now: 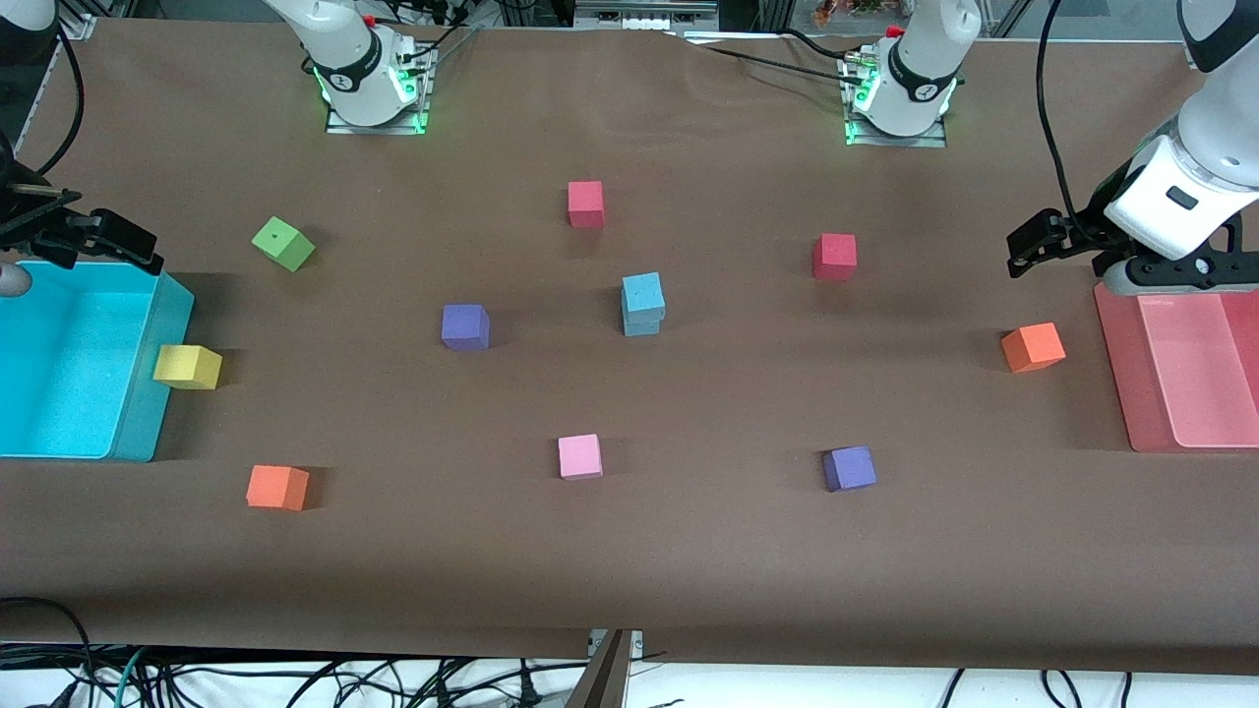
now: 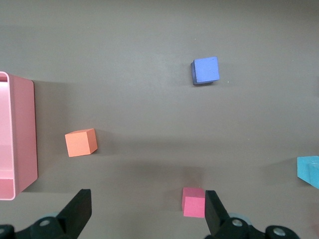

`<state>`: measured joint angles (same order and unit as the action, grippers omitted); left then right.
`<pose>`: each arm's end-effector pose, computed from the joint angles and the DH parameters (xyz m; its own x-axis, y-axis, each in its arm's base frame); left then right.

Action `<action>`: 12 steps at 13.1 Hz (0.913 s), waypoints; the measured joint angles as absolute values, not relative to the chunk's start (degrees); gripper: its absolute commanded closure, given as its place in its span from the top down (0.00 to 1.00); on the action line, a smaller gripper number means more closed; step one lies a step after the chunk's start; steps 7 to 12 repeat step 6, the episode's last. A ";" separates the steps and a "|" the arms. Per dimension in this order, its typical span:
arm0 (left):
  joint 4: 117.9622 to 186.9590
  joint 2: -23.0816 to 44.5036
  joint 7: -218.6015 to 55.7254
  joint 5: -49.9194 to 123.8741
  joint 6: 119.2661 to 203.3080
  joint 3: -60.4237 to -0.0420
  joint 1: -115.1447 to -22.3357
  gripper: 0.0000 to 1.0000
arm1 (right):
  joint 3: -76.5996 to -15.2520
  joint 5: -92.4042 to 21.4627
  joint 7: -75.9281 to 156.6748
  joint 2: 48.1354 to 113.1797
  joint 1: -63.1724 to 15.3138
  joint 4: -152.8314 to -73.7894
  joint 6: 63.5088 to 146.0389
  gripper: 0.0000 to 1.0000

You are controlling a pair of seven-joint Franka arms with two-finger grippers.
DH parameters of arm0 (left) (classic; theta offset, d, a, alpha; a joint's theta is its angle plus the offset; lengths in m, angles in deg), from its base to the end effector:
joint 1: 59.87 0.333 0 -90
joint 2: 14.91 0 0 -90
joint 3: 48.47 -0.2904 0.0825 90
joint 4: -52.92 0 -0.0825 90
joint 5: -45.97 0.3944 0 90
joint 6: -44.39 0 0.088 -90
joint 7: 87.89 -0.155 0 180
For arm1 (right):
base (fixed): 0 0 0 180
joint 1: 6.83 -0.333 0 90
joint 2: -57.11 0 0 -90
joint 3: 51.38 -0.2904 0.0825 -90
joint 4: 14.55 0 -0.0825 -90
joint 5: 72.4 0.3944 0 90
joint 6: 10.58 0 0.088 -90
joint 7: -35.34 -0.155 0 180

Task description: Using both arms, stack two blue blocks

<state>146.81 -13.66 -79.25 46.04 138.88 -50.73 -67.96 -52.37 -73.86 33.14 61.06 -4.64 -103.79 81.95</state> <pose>0.5723 -0.0584 0.5124 0.9987 0.0489 -0.0109 0.0489 -0.9988 -0.0038 0.5867 -0.0164 0.5215 0.9982 -0.0582 -0.0106 -0.0579 -0.9980 0.0247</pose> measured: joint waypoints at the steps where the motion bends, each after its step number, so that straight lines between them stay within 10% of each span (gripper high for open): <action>1: 146.80 -13.66 -79.25 46.04 138.78 -50.59 -67.96 1.00 | -52.37 -73.86 33.14 61.06 -4.67 -103.79 81.94 1.00; 12: 146.79 -13.66 -79.25 46.04 138.59 -50.49 -67.95 1.00 | -52.87 -73.86 33.14 61.06 -4.76 -103.79 81.92 1.00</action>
